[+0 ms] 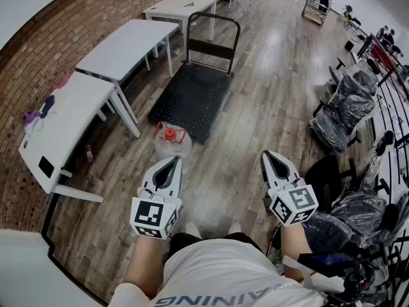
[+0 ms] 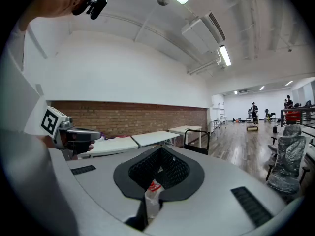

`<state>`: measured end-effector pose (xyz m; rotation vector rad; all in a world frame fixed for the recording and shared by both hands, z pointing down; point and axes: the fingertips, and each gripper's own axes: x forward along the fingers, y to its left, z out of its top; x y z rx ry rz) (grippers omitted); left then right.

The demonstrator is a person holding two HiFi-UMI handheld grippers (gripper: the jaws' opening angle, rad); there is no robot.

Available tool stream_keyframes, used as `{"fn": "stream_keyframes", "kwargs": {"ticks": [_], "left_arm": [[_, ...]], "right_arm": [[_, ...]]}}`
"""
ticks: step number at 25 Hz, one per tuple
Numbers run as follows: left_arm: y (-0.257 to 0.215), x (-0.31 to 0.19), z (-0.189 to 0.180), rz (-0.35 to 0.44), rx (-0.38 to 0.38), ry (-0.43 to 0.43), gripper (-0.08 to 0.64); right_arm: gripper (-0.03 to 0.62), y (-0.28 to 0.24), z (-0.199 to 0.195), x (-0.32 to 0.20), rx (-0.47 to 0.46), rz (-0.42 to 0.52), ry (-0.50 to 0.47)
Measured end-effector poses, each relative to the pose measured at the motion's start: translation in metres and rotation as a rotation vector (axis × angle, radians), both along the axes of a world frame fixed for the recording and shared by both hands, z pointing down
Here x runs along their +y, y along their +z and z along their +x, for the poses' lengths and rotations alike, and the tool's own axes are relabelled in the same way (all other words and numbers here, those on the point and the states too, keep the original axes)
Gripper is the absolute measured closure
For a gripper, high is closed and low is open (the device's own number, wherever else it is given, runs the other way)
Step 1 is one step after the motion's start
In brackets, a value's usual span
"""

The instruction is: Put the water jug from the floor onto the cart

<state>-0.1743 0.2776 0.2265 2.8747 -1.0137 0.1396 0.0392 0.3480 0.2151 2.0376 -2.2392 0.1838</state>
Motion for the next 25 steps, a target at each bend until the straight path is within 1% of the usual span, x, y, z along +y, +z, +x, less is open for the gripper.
{"fn": "stream_keyframes", "kwargs": {"ticks": [6, 10, 14, 19, 22, 25], "left_arm": [[0.011, -0.025, -0.032, -0.008, -0.016, -0.016, 0.560], [0.019, -0.033, -0.038, -0.031, -0.017, -0.017, 0.560], [0.025, -0.043, -0.029, -0.049, -0.019, -0.013, 0.560], [0.027, -0.062, -0.010, -0.044, -0.035, -0.028, 0.560], [0.026, -0.079, 0.007, -0.039, -0.051, -0.057, 0.560], [0.023, -0.098, 0.033, -0.044, -0.064, -0.087, 0.560]], "right_arm": [[0.588, 0.006, -0.021, -0.019, 0.002, 0.007, 0.027], [0.588, 0.017, -0.025, -0.022, -0.003, -0.020, 0.034], [0.588, 0.028, -0.015, -0.031, -0.019, -0.043, 0.036], [0.588, 0.034, 0.005, -0.064, -0.043, -0.034, 0.003], [0.588, 0.037, 0.023, -0.090, -0.060, -0.028, -0.031], [0.588, 0.040, 0.049, -0.113, -0.074, -0.034, -0.057]]}}
